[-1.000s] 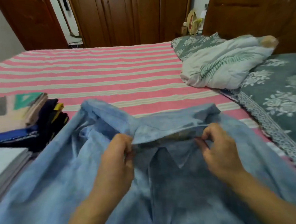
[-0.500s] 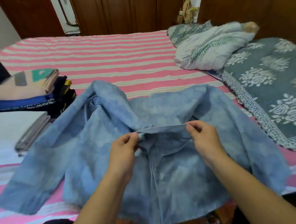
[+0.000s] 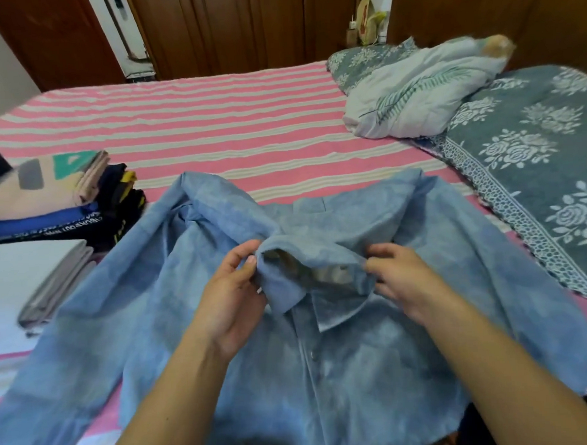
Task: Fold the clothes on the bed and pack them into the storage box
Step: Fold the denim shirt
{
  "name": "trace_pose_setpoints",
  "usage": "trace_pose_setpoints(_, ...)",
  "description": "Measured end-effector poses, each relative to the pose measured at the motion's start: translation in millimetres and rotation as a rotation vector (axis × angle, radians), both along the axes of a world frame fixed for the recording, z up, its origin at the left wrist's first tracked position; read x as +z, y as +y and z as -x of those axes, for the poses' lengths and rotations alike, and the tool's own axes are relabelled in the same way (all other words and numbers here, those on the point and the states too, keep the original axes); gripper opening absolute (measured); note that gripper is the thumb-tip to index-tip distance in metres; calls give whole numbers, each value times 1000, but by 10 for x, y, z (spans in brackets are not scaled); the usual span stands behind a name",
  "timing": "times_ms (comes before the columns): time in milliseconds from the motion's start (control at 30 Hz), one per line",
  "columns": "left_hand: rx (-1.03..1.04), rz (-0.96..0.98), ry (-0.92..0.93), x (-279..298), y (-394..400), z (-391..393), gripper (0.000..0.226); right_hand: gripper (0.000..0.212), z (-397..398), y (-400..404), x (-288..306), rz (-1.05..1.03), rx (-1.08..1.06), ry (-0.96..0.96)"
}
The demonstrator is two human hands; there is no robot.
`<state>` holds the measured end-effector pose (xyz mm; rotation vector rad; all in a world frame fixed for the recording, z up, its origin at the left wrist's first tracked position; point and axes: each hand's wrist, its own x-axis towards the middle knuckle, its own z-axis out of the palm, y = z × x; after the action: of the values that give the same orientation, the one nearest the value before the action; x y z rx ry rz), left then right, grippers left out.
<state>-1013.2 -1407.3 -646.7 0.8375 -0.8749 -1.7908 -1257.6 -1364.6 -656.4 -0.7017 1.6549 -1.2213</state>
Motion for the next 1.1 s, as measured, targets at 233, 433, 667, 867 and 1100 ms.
trace_pose_setpoints(233, 240, 69, -361, 73, 1, -42, 26, 24, -131, 240, 45, 86, -129, 16)
trace_pose_setpoints(433, 274, 1384, -1320, 350, 246, 271, 43, 27, -260, 238, 234, 295, -76, -90)
trace_pose_setpoints(667, -137, 1784, -1498, 684, -261, 519, 16, 21, -287, 212, 329, 368, -83, 24)
trace_pose_setpoints(867, -221, 1116, -1243, 1126, -573, 495, 19, 28, -236, 226, 190, 109, -119, 214)
trace_pose_setpoints(1100, -312, 1070, -1407, 1391, -666, 559, 9, 30, -535, 254, 278, 385, 185, -149)
